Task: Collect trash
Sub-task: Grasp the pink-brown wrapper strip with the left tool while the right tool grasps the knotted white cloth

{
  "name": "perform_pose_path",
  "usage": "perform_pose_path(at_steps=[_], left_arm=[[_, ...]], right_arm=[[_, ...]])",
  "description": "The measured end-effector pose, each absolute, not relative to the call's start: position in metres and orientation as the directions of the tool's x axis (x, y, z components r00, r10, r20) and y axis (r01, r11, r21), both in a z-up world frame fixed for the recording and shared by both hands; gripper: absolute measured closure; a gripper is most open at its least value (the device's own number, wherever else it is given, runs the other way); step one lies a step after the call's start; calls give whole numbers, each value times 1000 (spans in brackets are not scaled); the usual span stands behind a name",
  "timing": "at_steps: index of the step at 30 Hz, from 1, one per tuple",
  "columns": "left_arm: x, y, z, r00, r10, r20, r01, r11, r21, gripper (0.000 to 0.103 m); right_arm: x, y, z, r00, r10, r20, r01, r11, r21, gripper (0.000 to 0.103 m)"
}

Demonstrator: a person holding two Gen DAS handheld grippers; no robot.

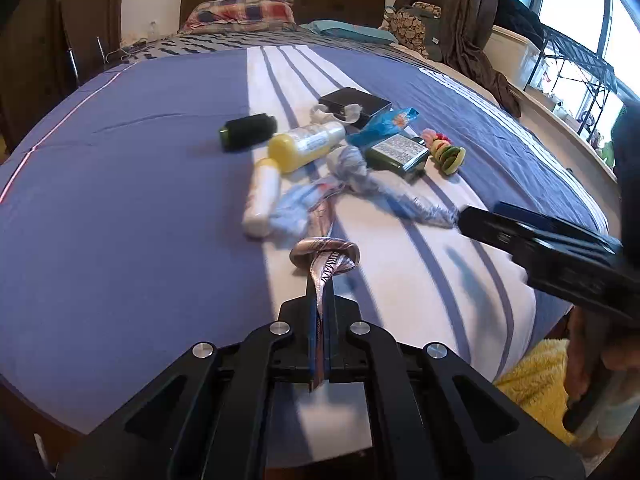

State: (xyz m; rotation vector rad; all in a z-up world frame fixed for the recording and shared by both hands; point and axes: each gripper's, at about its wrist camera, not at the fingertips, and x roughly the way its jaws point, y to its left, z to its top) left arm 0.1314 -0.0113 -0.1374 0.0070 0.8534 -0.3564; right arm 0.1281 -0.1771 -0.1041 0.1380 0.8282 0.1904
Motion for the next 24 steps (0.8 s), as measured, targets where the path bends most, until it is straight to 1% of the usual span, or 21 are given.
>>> perform_pose_path(at_steps=[4,6,7,8,9,12,18,24], left_arm=[[120,0,-134,608,-303,-733,312,941,-130,103],[113,5,-132,613,-308,-728,313,940,-134,103],[112,7,-132,614,-309,-726,312,940,-136,103],[109,10,-131,618,-309,-723,309,941,-138,103],[109,11,-130,619,-308,-722,307,942,-139,103],[104,16,-128,625,-305,-719,301,944,-138,103],[92,20,-120,643,-304,-703,295,945,-140,103],[73,14,-109,658,-312,-685,310,942,-130,103]], right_arm=[[144,-154,-110,643,241,-727,-165,971,175,50],[151,-141,-113,636,242,-733,-184,970,160,60],[152,-139,-113,635,244,-733,-190,969,159,62],[154,-135,-114,633,246,-734,-195,968,156,70],[155,-132,-114,629,248,-737,-200,967,154,79],[149,-126,-113,631,244,-737,-212,967,139,92],[127,-127,-104,648,232,-726,-206,970,126,94],[89,-141,-76,712,218,-668,-187,975,119,94]])
